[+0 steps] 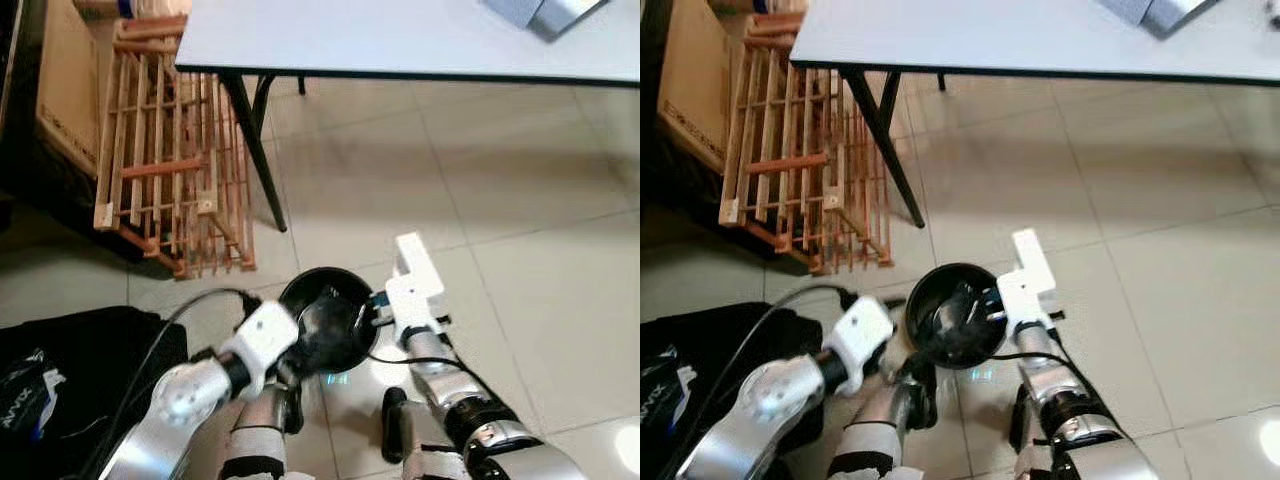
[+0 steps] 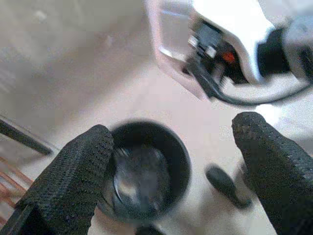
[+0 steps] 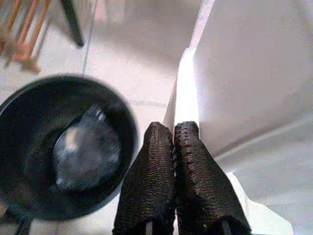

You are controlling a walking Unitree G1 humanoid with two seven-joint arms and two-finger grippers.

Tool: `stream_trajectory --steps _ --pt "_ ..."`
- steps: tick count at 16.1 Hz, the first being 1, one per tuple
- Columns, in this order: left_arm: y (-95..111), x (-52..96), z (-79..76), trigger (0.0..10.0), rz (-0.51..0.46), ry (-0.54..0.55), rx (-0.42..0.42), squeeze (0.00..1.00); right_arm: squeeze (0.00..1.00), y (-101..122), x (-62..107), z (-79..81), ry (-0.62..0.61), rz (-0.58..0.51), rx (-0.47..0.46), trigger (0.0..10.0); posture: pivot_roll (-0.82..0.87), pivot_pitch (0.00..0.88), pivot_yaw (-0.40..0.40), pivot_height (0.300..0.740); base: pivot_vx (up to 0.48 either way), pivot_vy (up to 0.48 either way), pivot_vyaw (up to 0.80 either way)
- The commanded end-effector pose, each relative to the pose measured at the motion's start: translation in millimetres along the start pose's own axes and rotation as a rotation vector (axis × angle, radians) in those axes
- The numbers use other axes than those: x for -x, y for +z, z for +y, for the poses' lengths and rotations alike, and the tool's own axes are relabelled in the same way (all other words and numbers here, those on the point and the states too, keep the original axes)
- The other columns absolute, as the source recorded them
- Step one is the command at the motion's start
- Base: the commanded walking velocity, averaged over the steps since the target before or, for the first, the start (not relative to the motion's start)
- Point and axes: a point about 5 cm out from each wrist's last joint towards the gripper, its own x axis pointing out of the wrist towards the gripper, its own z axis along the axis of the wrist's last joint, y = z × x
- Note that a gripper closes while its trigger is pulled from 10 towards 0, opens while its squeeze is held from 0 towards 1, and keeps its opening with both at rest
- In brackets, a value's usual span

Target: Picking trash to rubbish bin

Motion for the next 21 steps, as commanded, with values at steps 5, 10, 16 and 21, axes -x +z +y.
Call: stream_trajectory --steps 5,10,16,21 --pt "17.1 -11.7 19.2 10.0 -0.127 0.170 0.019 0.00 0.00 17.5 10.9 -21.4 -0.087 -0.161 -0.025 0.8 0.08 0.216 0.049 0.740 0.000 0.000 0.00" --pt "29.1 -20.3 19.4 10.0 -0.205 0.214 0.057 0.00 0.00 29.9 38.7 -47.7 -0.161 -0.248 -0.029 8.7 0.03 0.168 0.058 0.740 0.000 0.000 0.00" --pt "12.1 -11.7 38.8 10.0 -0.173 0.416 0.148 0.00 0.00 30.4 81.0 -65.5 -0.211 -0.245 -0.044 10.0 -0.02 0.131 0.052 0.740 0.000 0.000 0.00" --pt "5.0 -13.1 39.9 10.0 -0.148 0.427 0.182 0.00 0.00 27.6 90.0 -63.6 -0.205 -0.190 -0.069 10.0 -0.03 0.127 0.048 0.740 0.000 0.000 0.00"
